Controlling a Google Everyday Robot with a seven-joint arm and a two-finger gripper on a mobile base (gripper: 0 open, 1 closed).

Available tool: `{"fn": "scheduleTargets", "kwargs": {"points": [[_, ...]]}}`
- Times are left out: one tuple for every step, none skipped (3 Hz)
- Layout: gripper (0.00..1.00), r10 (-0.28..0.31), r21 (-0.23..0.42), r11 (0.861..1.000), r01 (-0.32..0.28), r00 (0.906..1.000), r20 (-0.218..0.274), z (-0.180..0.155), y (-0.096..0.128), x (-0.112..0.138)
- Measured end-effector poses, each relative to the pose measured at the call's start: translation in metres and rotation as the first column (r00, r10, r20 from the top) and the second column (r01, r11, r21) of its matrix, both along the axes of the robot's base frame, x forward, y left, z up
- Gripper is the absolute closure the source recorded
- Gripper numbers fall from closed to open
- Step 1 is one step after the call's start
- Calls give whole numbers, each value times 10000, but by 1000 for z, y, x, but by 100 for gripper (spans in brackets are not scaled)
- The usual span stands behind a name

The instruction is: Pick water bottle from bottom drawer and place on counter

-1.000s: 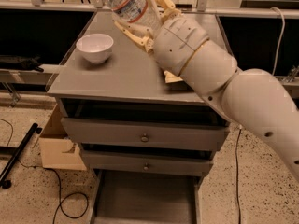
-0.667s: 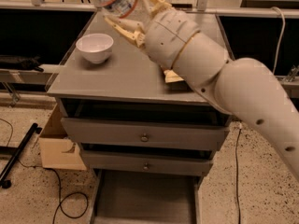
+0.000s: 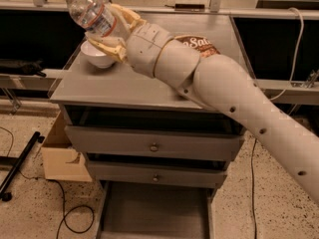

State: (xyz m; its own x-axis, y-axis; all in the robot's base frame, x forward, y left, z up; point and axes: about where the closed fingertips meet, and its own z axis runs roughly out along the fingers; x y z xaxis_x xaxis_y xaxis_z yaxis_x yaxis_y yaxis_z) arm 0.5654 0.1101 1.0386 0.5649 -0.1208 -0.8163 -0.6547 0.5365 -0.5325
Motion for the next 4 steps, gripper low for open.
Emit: {"fn": "scheduleTargets", "kwargs": {"points": [[100,10,-33,10000,-10,10000,-43,-3,1,2],[100,197,-197,9996,-197,9998,-13,1,9,0],[100,542,-741,9955,-589,9965,-633,-18,31,5],[100,447,-1394,9879,-673,9862,-1594,-59,39,24]]}}
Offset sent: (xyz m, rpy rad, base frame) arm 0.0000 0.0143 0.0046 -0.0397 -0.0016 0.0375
